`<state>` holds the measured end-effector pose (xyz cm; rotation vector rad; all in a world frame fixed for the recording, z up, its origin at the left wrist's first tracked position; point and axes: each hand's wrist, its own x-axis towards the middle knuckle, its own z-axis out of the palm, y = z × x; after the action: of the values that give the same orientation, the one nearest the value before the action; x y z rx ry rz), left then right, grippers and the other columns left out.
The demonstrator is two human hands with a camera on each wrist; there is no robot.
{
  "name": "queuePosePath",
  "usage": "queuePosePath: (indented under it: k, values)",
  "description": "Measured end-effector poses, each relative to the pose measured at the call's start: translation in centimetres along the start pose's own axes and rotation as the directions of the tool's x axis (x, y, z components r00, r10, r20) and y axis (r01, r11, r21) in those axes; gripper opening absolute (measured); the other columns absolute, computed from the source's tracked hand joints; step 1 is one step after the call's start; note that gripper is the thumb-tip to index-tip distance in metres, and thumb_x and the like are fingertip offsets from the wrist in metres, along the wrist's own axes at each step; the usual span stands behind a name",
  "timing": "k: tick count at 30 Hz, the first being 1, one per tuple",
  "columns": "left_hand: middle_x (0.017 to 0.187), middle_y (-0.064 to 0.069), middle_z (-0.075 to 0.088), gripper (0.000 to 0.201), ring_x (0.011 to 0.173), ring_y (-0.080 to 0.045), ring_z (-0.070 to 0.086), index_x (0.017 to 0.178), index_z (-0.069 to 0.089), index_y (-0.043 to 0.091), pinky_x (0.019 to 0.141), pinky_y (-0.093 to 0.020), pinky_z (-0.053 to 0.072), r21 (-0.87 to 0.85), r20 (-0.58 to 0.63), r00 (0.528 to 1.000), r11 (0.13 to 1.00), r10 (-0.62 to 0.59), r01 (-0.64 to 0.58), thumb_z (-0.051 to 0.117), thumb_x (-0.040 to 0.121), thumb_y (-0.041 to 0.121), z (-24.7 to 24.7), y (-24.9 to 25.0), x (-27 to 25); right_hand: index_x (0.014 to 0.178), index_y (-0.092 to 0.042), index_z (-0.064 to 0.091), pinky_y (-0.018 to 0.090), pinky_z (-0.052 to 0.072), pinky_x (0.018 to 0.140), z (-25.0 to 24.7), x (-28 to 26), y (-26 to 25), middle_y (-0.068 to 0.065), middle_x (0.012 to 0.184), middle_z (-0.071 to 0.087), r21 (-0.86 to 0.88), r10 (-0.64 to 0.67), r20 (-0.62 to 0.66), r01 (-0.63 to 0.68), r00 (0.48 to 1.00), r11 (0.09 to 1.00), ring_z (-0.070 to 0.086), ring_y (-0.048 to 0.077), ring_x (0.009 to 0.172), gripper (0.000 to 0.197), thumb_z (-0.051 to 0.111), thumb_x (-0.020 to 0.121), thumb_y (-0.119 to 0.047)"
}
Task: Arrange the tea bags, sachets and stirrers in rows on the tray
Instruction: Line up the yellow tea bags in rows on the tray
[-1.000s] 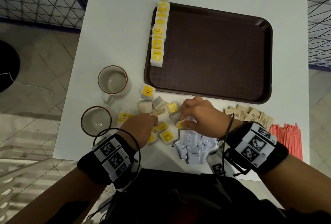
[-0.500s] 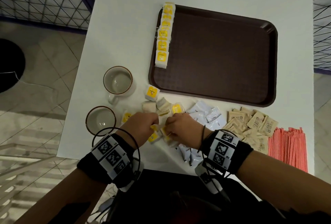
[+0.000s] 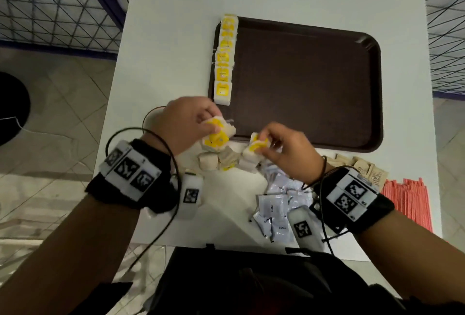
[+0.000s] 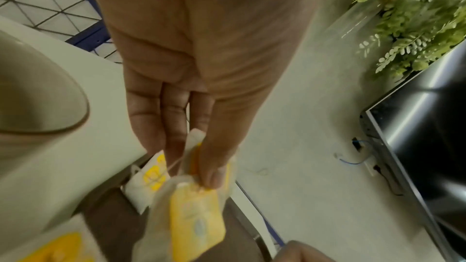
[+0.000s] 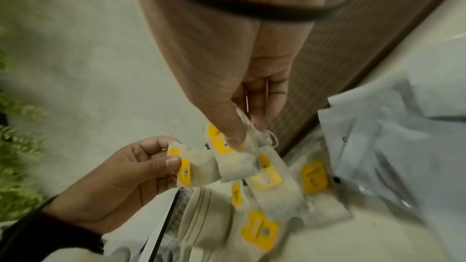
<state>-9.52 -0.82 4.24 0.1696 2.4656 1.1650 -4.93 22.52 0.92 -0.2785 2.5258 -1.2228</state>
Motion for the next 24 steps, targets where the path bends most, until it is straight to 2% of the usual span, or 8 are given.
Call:
queuePosePath:
  k: [4,9,11,13,15,19,21,24]
  values:
    - [0.078,0.001,0.064,0.017,0.075,-0.016,0.060,0.090,0.068,0.016,0.076,-0.029,0.049,0.058,0.004,1.000,0.998,-0.003,0.002,0.073,0.075,0.009,-0.1,-0.8,5.4,0.101,-0.012,0.052,0.015,0.042,0.065,-1.0,2.6,0.0,-0.006,0.084,0.060,0.044,0.059,-0.172,-0.053,0.983,0.998,0.056,0.011,0.069,0.030,0.069,0.077,-0.007]
    - [0.086,-0.005,0.069,0.016,0.072,-0.017,0.064,0.094,0.068,0.013,0.069,-0.029,0.055,0.186,0.242,0.968,0.982,-0.069,0.024,0.071,0.079,0.008,0.3,-1.0,9.2,0.095,-0.013,0.059,0.010,0.038,0.065,-1.1,5.6,0.2,-0.009,0.080,0.059,-0.010,0.075,-0.192,-0.078,0.978,0.997,0.052,0.003,0.067,0.018,0.067,0.078,-0.009]
    - [0.088,-0.007,0.069,0.018,0.071,-0.019,0.066,0.097,0.069,0.011,0.066,-0.030,0.057,0.214,0.313,0.946,0.977,-0.081,0.012,0.070,0.080,0.007,0.2,-1.1,10.0,0.094,-0.014,0.061,0.017,0.042,0.068,-1.3,6.5,0.3,-0.004,0.081,0.062,-0.022,0.093,-0.154,-0.098,0.984,0.995,0.056,0.010,0.072,0.017,0.067,0.079,-0.009]
    - [0.089,-0.005,0.068,0.019,0.067,-0.010,0.061,0.098,0.070,0.011,0.066,-0.025,0.052,0.288,0.340,0.939,0.957,-0.058,-0.045,0.070,0.079,0.007,0.2,-1.3,10.7,0.093,-0.016,0.062,0.027,0.047,0.072,-1.3,7.2,0.5,-0.001,0.084,0.064,-0.029,0.129,-0.075,-0.132,0.989,0.991,0.060,0.016,0.076,0.016,0.068,0.079,-0.011]
    - [0.089,-0.001,0.067,0.021,0.070,-0.006,0.059,0.096,0.070,0.013,0.070,-0.022,0.046,0.322,0.318,0.947,0.944,-0.040,-0.069,0.071,0.077,0.007,0.3,-1.6,11.1,0.092,-0.018,0.062,0.030,0.049,0.074,-1.3,7.7,0.6,0.000,0.085,0.065,-0.015,0.154,0.024,-0.153,0.988,0.988,0.062,0.018,0.079,0.016,0.068,0.079,-0.012]
    - [0.093,-0.001,0.063,0.033,0.074,-0.007,0.056,0.101,0.068,0.011,0.067,-0.009,0.041,0.247,0.210,0.977,0.969,-0.030,-0.023,0.073,0.071,-0.001,0.0,-2.4,10.9,0.090,-0.021,0.060,0.011,0.041,0.064,-0.9,8.6,0.8,-0.014,0.075,0.057,-0.009,0.155,0.151,-0.156,0.976,0.988,0.055,0.004,0.069,0.016,0.068,0.080,-0.010]
    - [0.094,-0.005,0.065,0.030,0.075,-0.011,0.056,0.101,0.067,0.009,0.071,-0.015,0.044,0.246,0.142,0.989,0.969,-0.032,-0.004,0.071,0.073,-0.002,-0.4,-2.8,10.8,0.093,-0.018,0.062,0.006,0.038,0.061,-0.5,9.0,0.9,-0.014,0.076,0.057,-0.016,0.158,0.179,-0.158,0.971,0.987,0.053,-0.001,0.066,0.014,0.067,0.081,-0.011]
    - [0.091,-0.006,0.068,0.021,0.077,-0.014,0.057,0.098,0.067,0.009,0.076,-0.022,0.043,0.297,0.129,0.991,0.955,-0.036,-0.004,0.069,0.078,0.004,-0.5,-2.9,10.6,0.096,-0.013,0.063,0.013,0.042,0.064,0.3,9.4,0.8,-0.006,0.084,0.061,-0.040,0.139,0.219,-0.133,0.966,0.990,0.055,0.004,0.070,0.012,0.065,0.084,-0.013]
